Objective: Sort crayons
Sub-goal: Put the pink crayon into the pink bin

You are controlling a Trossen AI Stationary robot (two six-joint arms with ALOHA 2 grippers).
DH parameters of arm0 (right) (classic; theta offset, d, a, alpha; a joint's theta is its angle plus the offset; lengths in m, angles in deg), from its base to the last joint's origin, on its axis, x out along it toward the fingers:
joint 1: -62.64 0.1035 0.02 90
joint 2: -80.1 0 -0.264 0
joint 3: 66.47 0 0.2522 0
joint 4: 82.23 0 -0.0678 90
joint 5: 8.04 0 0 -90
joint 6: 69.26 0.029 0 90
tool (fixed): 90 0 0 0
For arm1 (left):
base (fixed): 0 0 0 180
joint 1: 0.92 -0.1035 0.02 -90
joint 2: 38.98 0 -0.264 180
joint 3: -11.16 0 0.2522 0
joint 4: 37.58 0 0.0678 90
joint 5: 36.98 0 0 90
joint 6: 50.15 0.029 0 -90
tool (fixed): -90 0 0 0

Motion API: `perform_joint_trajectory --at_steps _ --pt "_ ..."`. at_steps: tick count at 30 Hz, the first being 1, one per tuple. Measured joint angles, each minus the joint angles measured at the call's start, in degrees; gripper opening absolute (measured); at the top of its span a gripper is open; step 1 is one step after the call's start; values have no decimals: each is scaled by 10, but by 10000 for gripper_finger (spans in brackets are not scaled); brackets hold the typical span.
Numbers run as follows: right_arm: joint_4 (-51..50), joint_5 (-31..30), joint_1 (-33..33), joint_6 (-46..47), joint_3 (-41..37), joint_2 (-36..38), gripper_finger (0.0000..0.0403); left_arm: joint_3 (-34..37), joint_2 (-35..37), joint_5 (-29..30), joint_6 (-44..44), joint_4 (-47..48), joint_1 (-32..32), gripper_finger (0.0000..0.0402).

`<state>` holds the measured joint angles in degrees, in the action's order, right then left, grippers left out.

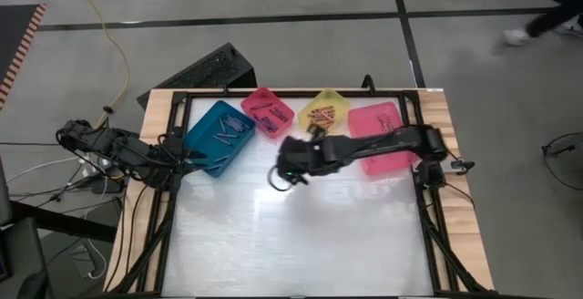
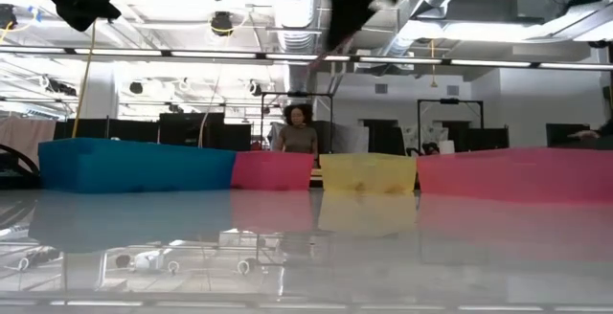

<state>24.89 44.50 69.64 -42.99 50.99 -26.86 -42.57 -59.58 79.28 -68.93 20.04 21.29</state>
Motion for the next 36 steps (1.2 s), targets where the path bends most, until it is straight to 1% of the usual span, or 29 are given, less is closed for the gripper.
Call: perform_joint_trajectory --at_steps 5,9,10,13,14,18,23,27,31,36 --pt "-163 -91 23 126 0 71 8 0 0 0 1 -5 0 123" --pt "-307 -155 39 266 0 103 8 0 0 0 -5 -14 0 123" --pt "-311 -163 42 294 -6 110 8 0 0 0 -6 -14 0 123" --pt "-280 -165 44 293 -66 150 8 0 0 0 -6 -14 0 123" --pt "-279 -163 42 308 -89 161 8 0 0 1 -6 -14 0 123" --pt "-308 -154 38 431 -213 223 8 0 0 1 -6 -14 0 123" --pt "-282 -152 39 563 -363 317 8 0 0 1 -1 -14 0 123" --pt "-234 -154 38 646 -466 373 8 0 0 1 -3 -14 0 123" --pt "-166 -154 34 703 -560 401 8 0 0 1 -4 -14 0 123" --pt "-73 -154 22 737 -648 403 8 0 0 1 -9 -14 0 123"
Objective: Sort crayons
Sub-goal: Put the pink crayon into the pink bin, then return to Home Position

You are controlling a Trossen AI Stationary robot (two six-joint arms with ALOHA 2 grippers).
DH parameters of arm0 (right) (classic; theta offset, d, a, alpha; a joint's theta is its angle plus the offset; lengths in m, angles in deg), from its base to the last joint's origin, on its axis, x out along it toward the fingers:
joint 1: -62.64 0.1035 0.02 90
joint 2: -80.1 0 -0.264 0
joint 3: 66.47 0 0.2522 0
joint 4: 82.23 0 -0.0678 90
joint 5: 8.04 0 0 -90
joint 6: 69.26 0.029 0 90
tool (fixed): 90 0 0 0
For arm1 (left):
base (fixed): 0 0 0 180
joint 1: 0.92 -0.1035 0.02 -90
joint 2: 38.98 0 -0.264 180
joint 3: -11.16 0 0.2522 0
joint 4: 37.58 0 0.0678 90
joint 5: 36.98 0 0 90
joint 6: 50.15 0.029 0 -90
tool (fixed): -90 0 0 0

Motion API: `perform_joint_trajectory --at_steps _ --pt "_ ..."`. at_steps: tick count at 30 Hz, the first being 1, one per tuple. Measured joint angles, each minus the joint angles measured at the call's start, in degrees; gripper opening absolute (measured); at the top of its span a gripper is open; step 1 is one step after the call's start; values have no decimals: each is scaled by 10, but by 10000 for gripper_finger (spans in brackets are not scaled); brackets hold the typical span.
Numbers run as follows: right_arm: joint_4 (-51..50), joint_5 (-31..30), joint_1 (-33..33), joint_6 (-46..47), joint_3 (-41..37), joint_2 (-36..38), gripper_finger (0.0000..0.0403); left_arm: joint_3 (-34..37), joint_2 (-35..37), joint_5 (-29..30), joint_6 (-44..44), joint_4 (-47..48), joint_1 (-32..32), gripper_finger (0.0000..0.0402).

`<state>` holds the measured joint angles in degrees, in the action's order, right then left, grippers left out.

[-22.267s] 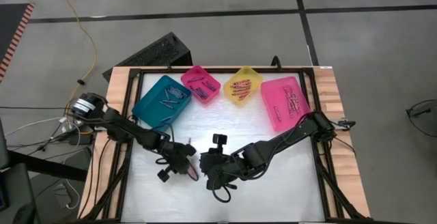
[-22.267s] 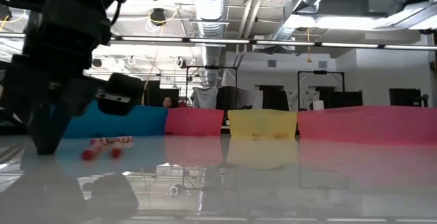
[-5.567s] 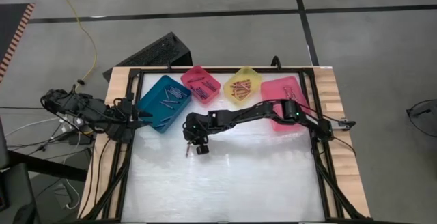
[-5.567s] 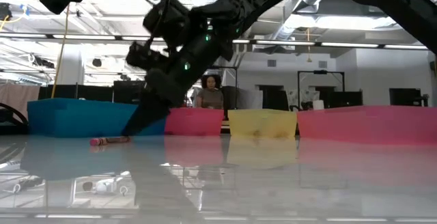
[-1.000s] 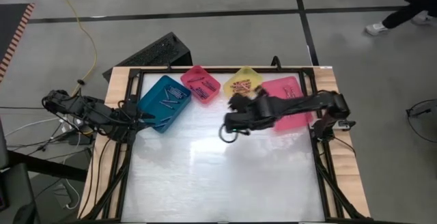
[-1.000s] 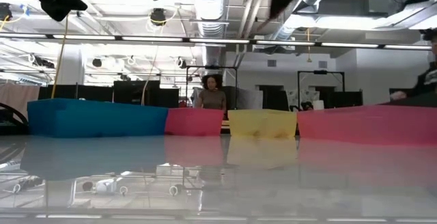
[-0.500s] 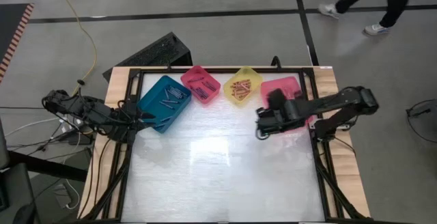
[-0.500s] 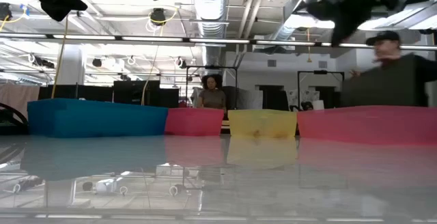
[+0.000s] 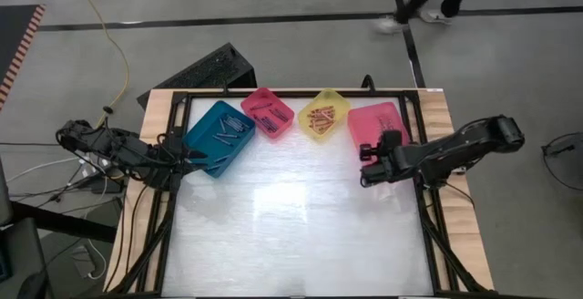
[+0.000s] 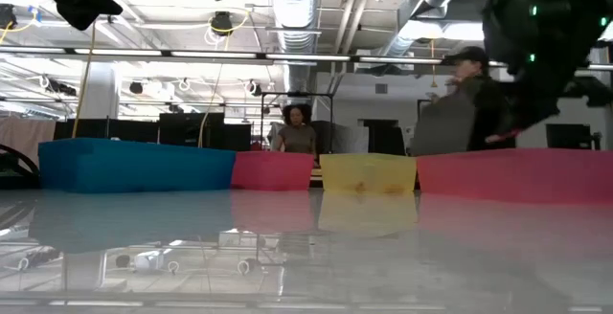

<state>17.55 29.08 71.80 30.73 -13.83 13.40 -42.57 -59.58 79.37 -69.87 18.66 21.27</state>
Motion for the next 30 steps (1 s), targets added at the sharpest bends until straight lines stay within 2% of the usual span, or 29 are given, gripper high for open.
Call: perform_joint_trajectory --at_steps 5,11,21,27,30 --pt "61 2 -25 10 -54 -1 8 0 0 0 -6 0 0 123" --pt "95 3 -57 7 -83 -1 17 0 0 12 -10 0 0 123" --pt "124 3 -87 -43 -83 -1 95 0 0 14 -10 0 0 123" --pt "132 5 -84 -45 -69 -1 112 0 0 13 -13 0 0 123" --pt "132 2 -75 -88 -43 -1 113 0 0 13 -21 0 0 123"
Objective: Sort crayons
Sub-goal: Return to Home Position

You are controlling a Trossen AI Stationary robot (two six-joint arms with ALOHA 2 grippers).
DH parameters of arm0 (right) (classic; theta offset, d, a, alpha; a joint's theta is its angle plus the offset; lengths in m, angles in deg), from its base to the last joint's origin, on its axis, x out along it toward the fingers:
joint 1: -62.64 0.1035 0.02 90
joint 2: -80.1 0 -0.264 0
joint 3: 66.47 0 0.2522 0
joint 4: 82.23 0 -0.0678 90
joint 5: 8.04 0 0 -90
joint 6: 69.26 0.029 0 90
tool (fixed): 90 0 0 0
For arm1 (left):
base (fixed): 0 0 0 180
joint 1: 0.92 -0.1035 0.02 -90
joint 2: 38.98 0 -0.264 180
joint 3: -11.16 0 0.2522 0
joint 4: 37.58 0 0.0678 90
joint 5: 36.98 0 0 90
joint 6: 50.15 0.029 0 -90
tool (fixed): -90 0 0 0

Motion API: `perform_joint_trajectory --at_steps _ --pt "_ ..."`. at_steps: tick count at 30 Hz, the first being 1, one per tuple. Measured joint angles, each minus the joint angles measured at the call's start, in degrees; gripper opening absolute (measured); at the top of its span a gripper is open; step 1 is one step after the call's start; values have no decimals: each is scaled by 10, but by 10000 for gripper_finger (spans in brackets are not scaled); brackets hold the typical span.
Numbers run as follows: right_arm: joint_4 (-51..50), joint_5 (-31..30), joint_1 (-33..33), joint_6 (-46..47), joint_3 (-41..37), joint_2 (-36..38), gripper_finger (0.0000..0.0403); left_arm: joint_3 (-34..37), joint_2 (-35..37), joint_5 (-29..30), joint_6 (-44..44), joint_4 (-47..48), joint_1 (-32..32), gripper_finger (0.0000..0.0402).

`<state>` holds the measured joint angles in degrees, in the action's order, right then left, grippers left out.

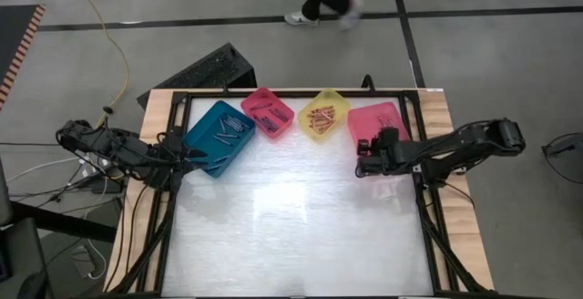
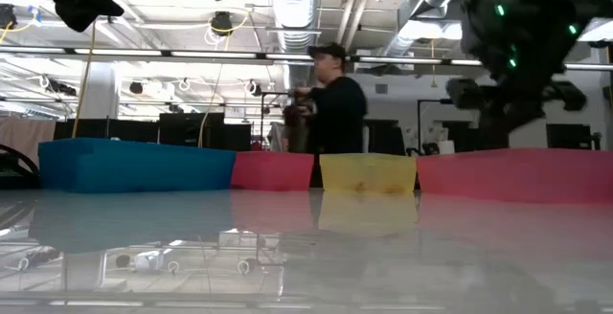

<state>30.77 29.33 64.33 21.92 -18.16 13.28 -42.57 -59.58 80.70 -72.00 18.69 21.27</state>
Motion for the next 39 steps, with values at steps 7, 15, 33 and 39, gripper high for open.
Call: perform_joint_trajectory --at_steps 7,15,33,39 --pt "57 1 35 -248 103 0 113 0 0 0 -29 0 0 123" --pt "257 51 108 -568 196 0 113 0 0 -7 -41 19 0 123" --pt "445 65 156 -788 220 0 113 32 15 -29 163 -178 0 123" --pt "423 65 173 -777 219 13 113 118 92 -31 154 -217 0 123"
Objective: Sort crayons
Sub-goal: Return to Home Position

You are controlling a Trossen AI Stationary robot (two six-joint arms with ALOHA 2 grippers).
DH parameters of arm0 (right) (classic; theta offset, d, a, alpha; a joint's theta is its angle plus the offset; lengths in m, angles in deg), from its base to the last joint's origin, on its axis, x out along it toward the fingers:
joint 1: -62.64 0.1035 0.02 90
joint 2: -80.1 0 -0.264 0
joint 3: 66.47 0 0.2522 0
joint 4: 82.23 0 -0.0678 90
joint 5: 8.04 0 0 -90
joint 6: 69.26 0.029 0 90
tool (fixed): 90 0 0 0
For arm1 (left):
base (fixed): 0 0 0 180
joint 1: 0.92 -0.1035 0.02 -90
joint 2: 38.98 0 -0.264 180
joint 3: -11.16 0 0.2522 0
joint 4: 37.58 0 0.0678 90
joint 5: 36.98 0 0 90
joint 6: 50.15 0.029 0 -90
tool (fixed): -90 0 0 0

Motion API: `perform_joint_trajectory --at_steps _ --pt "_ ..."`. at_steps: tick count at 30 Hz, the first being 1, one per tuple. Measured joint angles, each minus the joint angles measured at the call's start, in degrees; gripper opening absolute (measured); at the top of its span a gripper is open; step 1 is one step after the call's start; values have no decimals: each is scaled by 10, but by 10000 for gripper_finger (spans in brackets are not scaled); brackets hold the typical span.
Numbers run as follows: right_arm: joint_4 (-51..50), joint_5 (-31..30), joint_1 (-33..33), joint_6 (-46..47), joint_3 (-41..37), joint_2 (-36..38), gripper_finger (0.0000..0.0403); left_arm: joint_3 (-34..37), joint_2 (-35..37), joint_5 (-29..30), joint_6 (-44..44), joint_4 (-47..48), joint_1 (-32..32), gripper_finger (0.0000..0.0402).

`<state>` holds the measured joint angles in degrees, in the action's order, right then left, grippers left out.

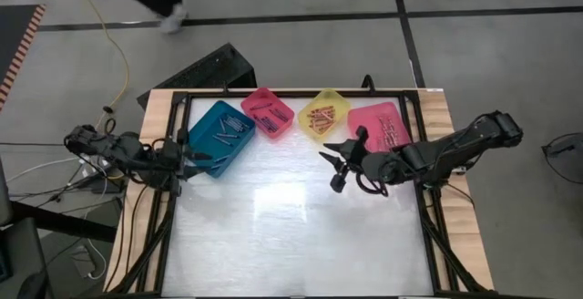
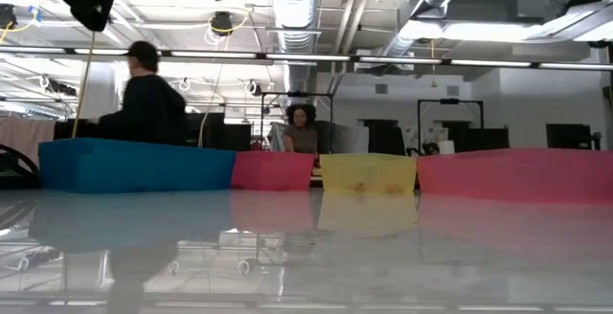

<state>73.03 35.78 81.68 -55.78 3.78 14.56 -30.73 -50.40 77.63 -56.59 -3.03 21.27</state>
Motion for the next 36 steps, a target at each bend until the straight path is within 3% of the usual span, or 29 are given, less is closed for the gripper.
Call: perform_joint_trajectory --at_steps 7,14,21,26,36 --pt "-11 -20 35 2 -8 38 113 67 115 1 6 -48 0 123" --pt "79 -83 84 19 -131 139 113 67 105 -49 17 -37 0 123" --pt "273 -97 119 -20 -301 246 113 67 104 9 19 -18 0 123" --pt "371 -97 125 -20 -404 304 113 67 104 12 12 -2 0 123" --pt "503 -97 124 -20 -535 363 113 126 105 71 -19 -59 0 123"
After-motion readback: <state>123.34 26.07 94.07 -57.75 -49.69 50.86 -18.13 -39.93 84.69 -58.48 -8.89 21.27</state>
